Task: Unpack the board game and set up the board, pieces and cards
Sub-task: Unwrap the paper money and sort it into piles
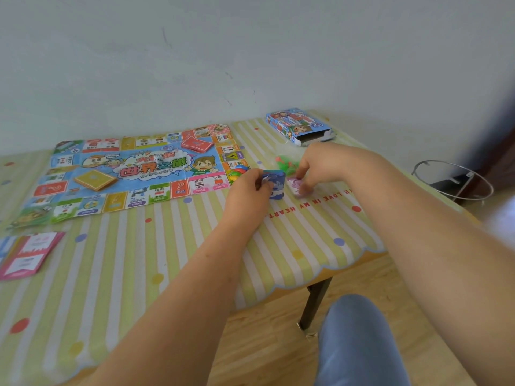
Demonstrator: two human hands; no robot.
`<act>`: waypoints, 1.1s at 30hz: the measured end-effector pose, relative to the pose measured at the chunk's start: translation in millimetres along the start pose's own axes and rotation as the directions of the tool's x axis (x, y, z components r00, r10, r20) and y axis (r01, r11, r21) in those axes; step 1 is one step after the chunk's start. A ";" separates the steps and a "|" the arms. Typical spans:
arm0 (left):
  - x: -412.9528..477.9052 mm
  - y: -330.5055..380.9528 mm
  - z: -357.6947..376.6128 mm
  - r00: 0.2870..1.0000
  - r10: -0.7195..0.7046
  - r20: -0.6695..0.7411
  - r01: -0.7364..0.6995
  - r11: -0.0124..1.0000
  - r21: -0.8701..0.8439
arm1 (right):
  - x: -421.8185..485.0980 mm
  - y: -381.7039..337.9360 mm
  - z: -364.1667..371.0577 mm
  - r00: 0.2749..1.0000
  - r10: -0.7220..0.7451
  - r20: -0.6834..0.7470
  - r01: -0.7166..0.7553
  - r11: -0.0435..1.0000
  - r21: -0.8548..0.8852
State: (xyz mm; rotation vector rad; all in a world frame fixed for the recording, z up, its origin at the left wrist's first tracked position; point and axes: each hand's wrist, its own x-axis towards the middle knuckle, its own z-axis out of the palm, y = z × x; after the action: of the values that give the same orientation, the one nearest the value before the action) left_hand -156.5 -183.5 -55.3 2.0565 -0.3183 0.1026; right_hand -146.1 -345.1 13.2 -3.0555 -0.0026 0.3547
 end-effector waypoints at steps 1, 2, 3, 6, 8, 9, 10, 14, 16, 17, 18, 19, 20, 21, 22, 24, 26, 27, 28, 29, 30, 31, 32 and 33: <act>-0.2 0.1 -0.1 1.000 0.000 0.000 0.000 1.000 0.000 | 1.8 0.0 -0.6 1.000 0.005 0.007 -0.005 1.000 0.005; -0.4 0.4 -0.4 1.000 -0.002 0.001 0.002 1.000 0.000 | 3.5 -0.2 -0.8 1.000 0.009 0.012 -0.009 1.000 0.012; -0.3 0.3 -0.7 1.000 -0.004 0.002 0.004 1.000 0.001 | 5.4 -0.1 -0.1 1.000 0.016 0.014 -0.016 1.000 0.021; -0.4 0.7 -0.8 1.000 -0.005 0.003 0.005 1.000 0.004 | 8.8 1.1 2.0 1.000 0.027 0.013 -0.027 0.998 0.049; -0.3 0.8 -0.9 1.000 -0.004 0.001 0.004 1.000 0.001 | 9.3 2.6 2.5 1.000 0.019 0.008 -0.019 0.997 0.075; -0.2 0.9 -1.0 1.000 -0.002 0.000 0.002 1.000 -0.001 | 9.5 3.8 2.7 1.000 0.013 0.003 -0.013 0.996 0.093; -0.4 1.1 -0.9 1.000 -0.001 0.000 0.001 1.000 -0.002 | 9.5 4.8 3.3 1.000 0.010 -0.001 -0.010 0.994 0.112; -0.4 1.1 -1.2 1.000 -0.003 -0.001 0.003 1.000 0.001 | 9.7 5.6 6.7 1.000 -0.001 -0.002 0.001 0.989 0.151; -0.4 1.1 -1.0 1.000 -0.004 0.000 0.004 1.000 0.001 | 9.5 4.9 8.1 1.000 -0.009 -0.011 0.011 0.988 0.157; -0.2 0.8 -0.7 1.000 -0.003 -0.001 0.003 1.000 -0.001 | 9.4 4.6 8.2 1.000 -0.014 -0.017 0.016 0.987 0.161; -0.1 0.6 -0.2 1.000 -0.002 -0.001 0.002 1.000 -0.003 | 9.4 4.3 8.1 1.000 -0.018 -0.019 0.021 0.985 0.170; 0.2 0.1 0.0 1.000 -0.001 -0.002 0.001 1.000 -0.002 | 9.6 4.0 8.1 1.000 -0.022 -0.017 0.025 0.983 0.180; 0.2 0.0 0.1 1.000 0.000 -0.003 0.000 1.000 0.002 | 9.9 3.7 8.0 1.000 -0.027 -0.013 0.029 0.982 0.186; 0.3 -0.4 0.3 1.000 -0.001 -0.004 0.001 1.000 0.006 | 10.4 3.4 8.2 1.000 -0.031 -0.004 0.031 0.981 0.192; 0.5 -0.4 0.2 1.000 0.000 -0.003 0.000 1.000 0.007 | 10.9 3.7 8.3 0.999 -0.032 0.004 0.031 0.979 0.201; 0.5 -0.5 0.1 1.000 -0.001 -0.002 0.001 1.000 0.003 | 12.1 4.7 8.6 0.999 -0.030 0.014 0.026 0.974 0.227; 0.3 -0.4 -0.3 1.000 -0.002 -0.001 0.002 1.000 -0.009 | 13.0 6.2 7.7 0.999 -0.028 0.021 0.021 0.965 0.262; 0.3 -0.5 -0.6 1.000 -0.003 0.000 0.003 1.000 -0.014 | 13.7 7.0 6.8 0.999 -0.025 0.023 0.018 0.961 0.277; 0.1 -0.4 -0.9 1.000 -0.004 0.002 0.004 1.000 -0.016 | 14.8 8.5 6.5 0.999 -0.023 0.024 0.015 0.956 0.294; -0.1 -0.4 -0.9 1.000 -0.006 0.004 0.006 1.000 -0.016 | 15.2 9.9 6.0 0.999 -0.021 0.029 0.011 0.950 0.312; -0.3 -0.3 -1.0 1.000 -0.008 0.005 0.008 1.000 -0.018 | 15.5 11.4 5.6 0.999 -0.024 0.031 0.012 0.942 0.335; -0.2 -0.4 -0.8 1.000 -0.010 0.004 0.010 1.000 -0.022 | 14.7 12.2 4.9 0.999 -0.026 0.032 0.013 0.934 0.357; -0.1 -0.3 -0.6 1.000 -0.009 0.003 0.009 1.000 -0.026 | 14.3 13.7 4.1 0.999 -0.028 0.028 0.015 0.924 0.381; -0.1 -0.4 -0.6 1.000 -0.009 0.003 0.009 1.000 -0.027 | 13.1 14.1 2.8 0.999 -0.026 0.021 0.016 0.916 0.402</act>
State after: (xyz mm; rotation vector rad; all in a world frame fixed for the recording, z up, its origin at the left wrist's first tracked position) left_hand -156.4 -182.8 -55.4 2.0310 -0.3103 0.0896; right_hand -134.1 -358.9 6.5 -2.6405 0.0323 0.3439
